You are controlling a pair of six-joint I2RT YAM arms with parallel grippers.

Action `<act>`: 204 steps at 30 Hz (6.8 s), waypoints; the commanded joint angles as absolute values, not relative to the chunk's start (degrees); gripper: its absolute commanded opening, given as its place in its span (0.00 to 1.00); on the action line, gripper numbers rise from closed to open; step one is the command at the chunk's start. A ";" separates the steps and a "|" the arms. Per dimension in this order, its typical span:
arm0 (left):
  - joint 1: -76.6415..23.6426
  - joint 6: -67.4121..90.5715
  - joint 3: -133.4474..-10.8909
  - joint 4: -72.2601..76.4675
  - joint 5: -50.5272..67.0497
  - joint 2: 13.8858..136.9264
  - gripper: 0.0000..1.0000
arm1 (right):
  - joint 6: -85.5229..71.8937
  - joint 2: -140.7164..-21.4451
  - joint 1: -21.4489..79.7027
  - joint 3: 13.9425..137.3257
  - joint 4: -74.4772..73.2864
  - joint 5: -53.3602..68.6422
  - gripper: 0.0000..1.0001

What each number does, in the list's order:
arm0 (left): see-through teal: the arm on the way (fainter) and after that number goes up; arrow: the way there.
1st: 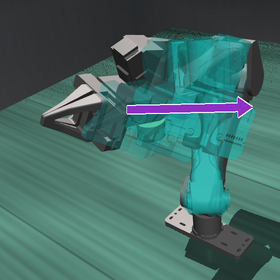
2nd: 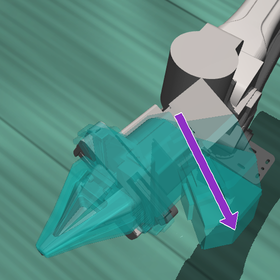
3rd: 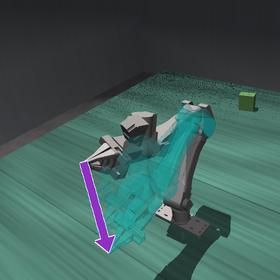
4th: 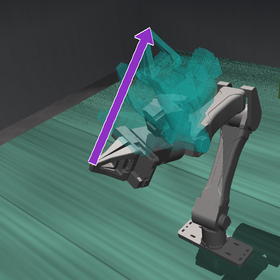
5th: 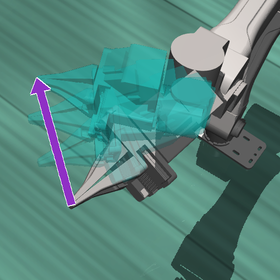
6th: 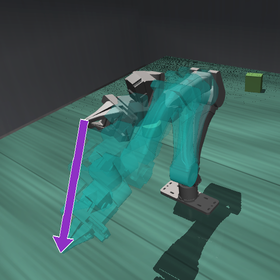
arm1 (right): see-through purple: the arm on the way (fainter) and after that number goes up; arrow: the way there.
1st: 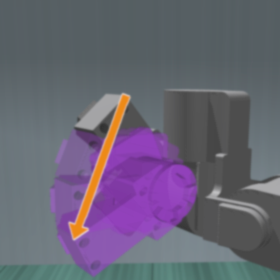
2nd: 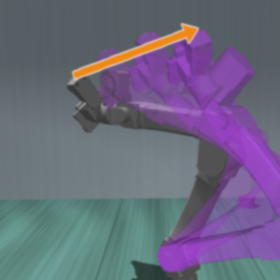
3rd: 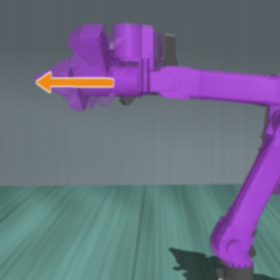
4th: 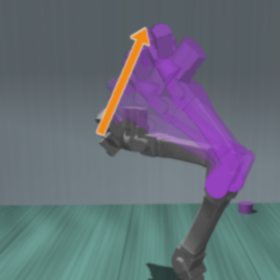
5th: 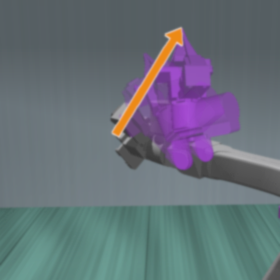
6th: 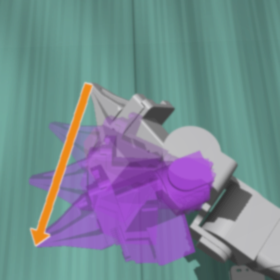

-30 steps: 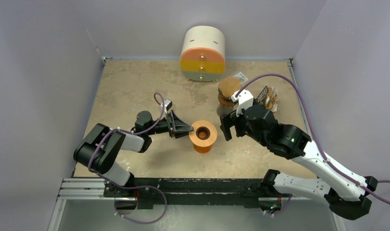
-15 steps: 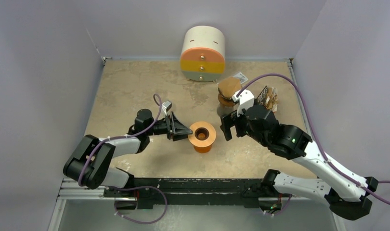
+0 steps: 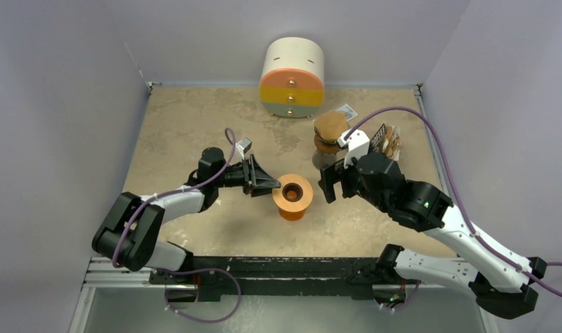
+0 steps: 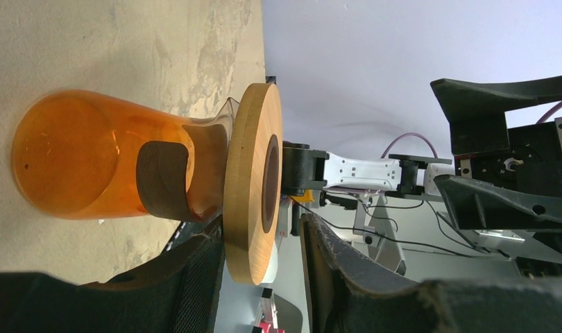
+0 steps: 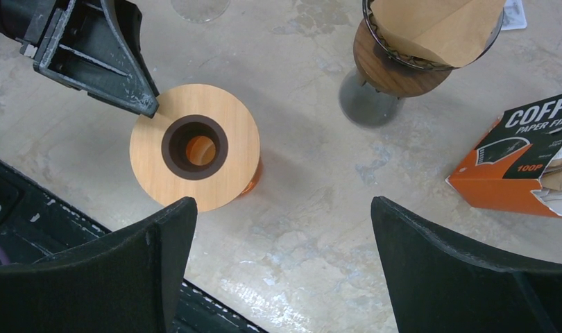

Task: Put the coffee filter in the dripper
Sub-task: Place the dripper holder onto the coffee server, then pick up the coffee dripper from the center of the board, then place the coffee dripper in the dripper holder.

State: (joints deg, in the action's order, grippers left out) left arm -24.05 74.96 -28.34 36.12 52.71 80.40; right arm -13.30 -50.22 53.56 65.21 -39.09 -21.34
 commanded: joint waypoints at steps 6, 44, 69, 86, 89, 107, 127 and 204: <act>-25.09 70.59 -32.20 31.81 53.59 81.91 0.41 | -13.73 -50.07 53.25 64.78 -38.06 -22.15 0.98; -23.81 21.31 -81.76 -49.53 1.13 81.71 0.70 | -17.14 -57.71 53.25 75.11 -47.99 -30.16 0.99; -16.17 18.96 -99.74 -50.17 -0.89 110.89 0.65 | -12.24 -45.55 53.26 66.12 -44.57 -23.22 0.98; -18.34 20.04 -101.21 -51.68 -1.07 115.49 0.58 | -11.50 -45.36 53.27 65.61 -44.23 -23.13 0.98; -18.54 19.97 -101.05 -51.77 -1.75 115.49 0.57 | -11.57 -45.16 53.26 65.43 -44.26 -23.29 0.97; -19.07 19.69 -101.48 -52.47 -3.27 116.44 0.43 | -11.82 -44.74 53.26 65.23 -44.52 -23.66 0.98; -19.59 19.17 -103.35 -53.99 -3.54 117.13 0.09 | -11.95 -44.23 53.26 65.17 -44.64 -23.84 0.97; -19.60 63.97 -66.30 3.55 64.82 63.99 0.00 | -46.67 -35.99 53.23 47.11 -0.33 -8.76 0.78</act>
